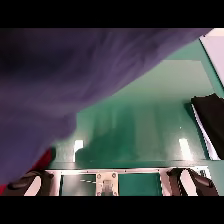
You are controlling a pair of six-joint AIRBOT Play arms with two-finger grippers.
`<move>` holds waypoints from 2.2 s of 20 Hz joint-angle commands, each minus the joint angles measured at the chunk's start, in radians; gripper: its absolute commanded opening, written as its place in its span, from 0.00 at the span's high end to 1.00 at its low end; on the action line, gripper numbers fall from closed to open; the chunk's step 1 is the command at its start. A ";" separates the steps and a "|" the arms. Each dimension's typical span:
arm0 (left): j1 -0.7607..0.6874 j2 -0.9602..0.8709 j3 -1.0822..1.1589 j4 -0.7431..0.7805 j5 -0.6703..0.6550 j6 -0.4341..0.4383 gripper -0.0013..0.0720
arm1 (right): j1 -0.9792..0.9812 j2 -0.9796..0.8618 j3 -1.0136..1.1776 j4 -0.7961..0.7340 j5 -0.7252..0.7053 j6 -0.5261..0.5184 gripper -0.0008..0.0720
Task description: Fold the shirts.
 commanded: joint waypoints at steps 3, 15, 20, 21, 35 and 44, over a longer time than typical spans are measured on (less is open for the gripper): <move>0.001 -0.033 -0.305 0.083 -0.006 -0.026 0.94 | -0.010 -0.146 0.017 -0.085 0.085 0.092 0.97; 0.001 -0.742 -1.011 -0.418 0.124 0.259 0.94 | 0.204 -0.821 -0.673 -0.045 -0.172 -0.123 0.97; 0.001 -0.890 -0.977 -0.666 0.330 0.397 0.94 | 0.205 -1.081 -0.537 -0.027 -0.219 -0.141 0.97; 0.001 -0.893 -0.955 -0.666 0.356 0.397 0.94 | 0.205 -1.117 -0.483 -0.026 -0.219 -0.140 0.97; 0.001 -0.953 -0.835 -0.637 0.283 0.395 0.94 | 0.214 -1.193 -0.166 0.023 -0.165 -0.174 0.97; 0.002 -0.955 -0.835 -0.153 -0.144 0.180 0.94 | 0.175 -1.110 -0.301 -0.312 0.220 -0.076 0.98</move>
